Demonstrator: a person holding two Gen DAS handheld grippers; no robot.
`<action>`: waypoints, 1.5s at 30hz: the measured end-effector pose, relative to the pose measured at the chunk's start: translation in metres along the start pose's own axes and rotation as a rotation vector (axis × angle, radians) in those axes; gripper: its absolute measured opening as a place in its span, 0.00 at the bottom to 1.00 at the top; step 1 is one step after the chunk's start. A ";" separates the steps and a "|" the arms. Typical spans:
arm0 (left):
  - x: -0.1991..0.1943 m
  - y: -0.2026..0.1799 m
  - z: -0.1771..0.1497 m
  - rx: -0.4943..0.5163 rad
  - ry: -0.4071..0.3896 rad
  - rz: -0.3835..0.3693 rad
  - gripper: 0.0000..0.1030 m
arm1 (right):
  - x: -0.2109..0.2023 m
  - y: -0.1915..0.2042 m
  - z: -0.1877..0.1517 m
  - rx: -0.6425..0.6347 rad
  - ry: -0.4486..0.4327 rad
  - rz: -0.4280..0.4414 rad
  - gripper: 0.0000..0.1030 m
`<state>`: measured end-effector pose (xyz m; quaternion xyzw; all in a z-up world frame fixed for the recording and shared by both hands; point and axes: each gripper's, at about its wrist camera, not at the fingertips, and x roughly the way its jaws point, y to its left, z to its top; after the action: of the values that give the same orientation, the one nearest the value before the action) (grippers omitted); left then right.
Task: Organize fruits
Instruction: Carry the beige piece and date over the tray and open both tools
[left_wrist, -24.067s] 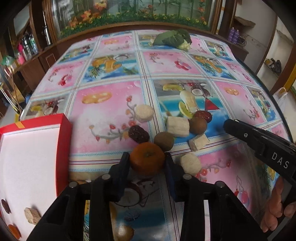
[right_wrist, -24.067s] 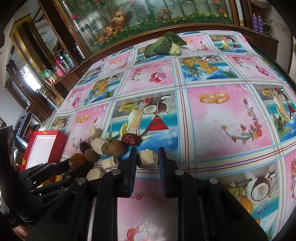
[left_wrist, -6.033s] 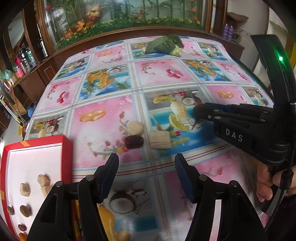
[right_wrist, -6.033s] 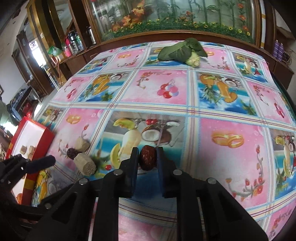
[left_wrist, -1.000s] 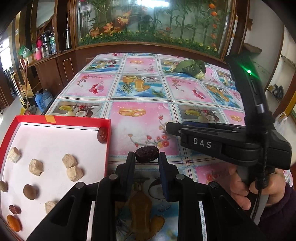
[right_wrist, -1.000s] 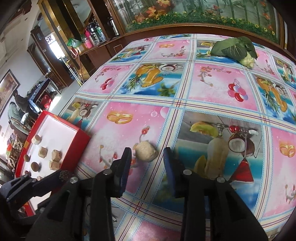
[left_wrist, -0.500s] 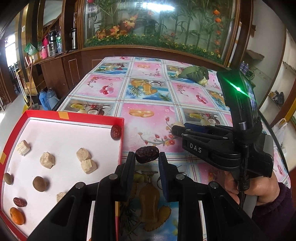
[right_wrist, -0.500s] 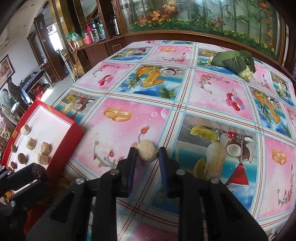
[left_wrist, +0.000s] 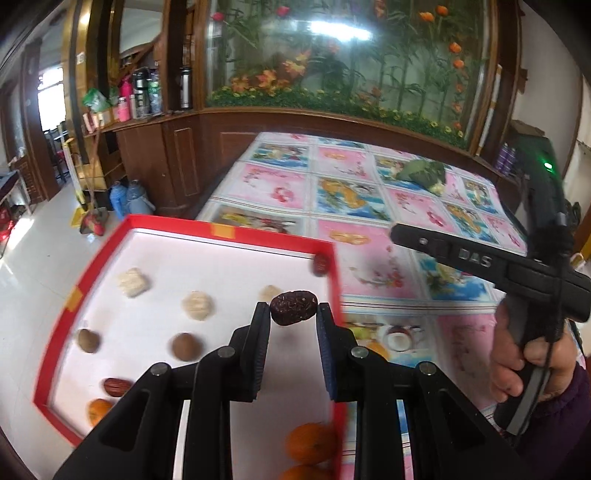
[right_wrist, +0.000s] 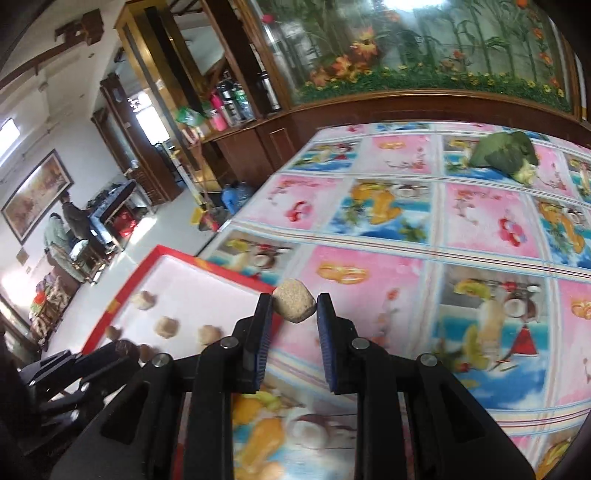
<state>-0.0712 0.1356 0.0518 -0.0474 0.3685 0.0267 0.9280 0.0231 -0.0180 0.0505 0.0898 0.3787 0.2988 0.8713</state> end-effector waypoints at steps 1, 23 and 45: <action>-0.002 0.010 0.001 -0.011 -0.007 0.021 0.24 | 0.003 0.006 0.000 -0.002 0.006 0.013 0.26; 0.030 0.103 -0.001 -0.048 0.137 0.176 0.24 | 0.117 0.109 0.003 -0.139 0.241 -0.023 0.26; 0.023 0.100 -0.006 -0.051 0.164 0.254 0.55 | 0.103 0.100 -0.001 -0.092 0.254 -0.055 0.31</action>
<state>-0.0668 0.2343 0.0248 -0.0262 0.4453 0.1493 0.8824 0.0324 0.1231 0.0256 0.0010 0.4744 0.3008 0.8273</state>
